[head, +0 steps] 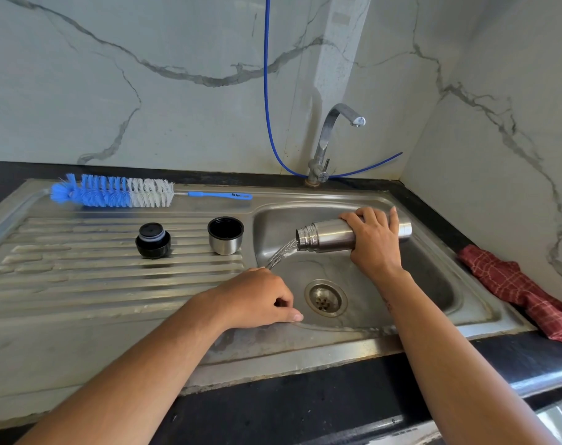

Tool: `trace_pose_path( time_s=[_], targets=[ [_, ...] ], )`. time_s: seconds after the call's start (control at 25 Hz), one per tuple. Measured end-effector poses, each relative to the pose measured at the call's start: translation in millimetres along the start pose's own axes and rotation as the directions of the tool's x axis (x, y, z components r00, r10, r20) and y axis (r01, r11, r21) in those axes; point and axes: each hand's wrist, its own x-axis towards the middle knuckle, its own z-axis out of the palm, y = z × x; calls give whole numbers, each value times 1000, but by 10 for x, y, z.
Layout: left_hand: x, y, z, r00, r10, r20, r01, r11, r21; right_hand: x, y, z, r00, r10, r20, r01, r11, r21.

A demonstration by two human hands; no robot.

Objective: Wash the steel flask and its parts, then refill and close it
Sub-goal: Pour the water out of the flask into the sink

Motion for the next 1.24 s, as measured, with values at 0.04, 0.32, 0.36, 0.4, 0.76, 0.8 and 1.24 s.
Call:
trace_pose_path(
  time_s=[0.04, 0.32, 0.36, 0.4, 0.76, 0.8, 1.24],
  targets=[
    [2, 0, 2, 1000, 0, 0, 0, 1000, 0, 1, -4, -4, 1000, 1, -2, -1, 1000, -6],
    [-3, -13, 10, 1000, 3, -2, -3, 1000, 6, -4, -1, -51, 1000, -4, -20, 4, 999, -34],
    [-4, -11, 8, 1000, 6, -5, -6, 1000, 8, -4, 0, -64, 1000, -13, -21, 12, 999, -45],
    [-7, -12, 6, 1000, 9, -7, -9, 1000, 8, -4, -3, -75, 1000, -24, -19, 22, 998, -56],
    [-12, -22, 19, 1000, 4, -6, -4, 1000, 19, 35, -93, -177, 996, -93, -9, 91, 984, -151],
    [-12, -27, 22, 1000, 3, -7, -3, 1000, 19, 54, -103, -201, 995, -104, -5, 102, 981, -166],
    [-5, -47, 34, 1000, -7, 1, 7, 1000, 3, 198, -172, -307, 969, -244, 43, 245, 913, -326]
  ],
)
